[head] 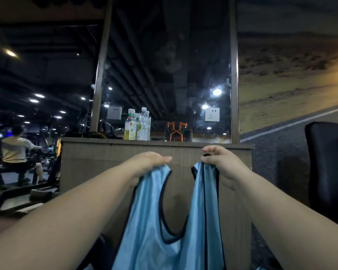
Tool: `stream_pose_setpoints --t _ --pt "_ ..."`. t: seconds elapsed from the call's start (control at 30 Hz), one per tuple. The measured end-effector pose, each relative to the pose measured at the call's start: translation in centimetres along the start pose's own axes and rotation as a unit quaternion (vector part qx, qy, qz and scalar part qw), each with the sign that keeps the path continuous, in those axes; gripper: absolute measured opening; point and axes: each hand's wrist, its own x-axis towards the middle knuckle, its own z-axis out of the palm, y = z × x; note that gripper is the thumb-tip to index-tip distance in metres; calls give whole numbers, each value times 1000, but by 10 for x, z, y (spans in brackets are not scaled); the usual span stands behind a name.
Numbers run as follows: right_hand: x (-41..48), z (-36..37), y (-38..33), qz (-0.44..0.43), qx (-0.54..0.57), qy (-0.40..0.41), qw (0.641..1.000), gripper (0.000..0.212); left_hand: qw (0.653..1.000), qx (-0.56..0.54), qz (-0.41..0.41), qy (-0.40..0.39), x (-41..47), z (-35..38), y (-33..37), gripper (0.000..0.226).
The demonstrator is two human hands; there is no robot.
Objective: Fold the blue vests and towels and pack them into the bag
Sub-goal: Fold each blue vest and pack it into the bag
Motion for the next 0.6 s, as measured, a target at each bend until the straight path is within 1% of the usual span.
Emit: stream_pose_setpoints --t 0.07,0.13,0.23,0.33,0.47,0.53,0.6 --pt "-2 11 -3 -14 23 -26 999 21 999 -6 38 -36 0 14 3 35" --pt "-5 19 -5 -24 29 -55 998 22 996 -14 56 -66 2 26 3 34" --pt "-7 24 -7 -41 36 -92 994 25 992 -51 60 -97 3 35 4 16" --pt "-8 22 -9 -51 26 -103 993 29 991 -61 55 -103 5 33 4 20" --pt "-7 13 -9 -68 -44 -103 991 32 993 -55 39 -99 8 24 3 19" --pt "-7 10 -9 -78 -103 -98 987 36 994 -45 36 -94 10 20 2 14" --pt "-6 8 -7 -87 -180 -74 977 44 996 -33 34 -79 11 17 2 10"
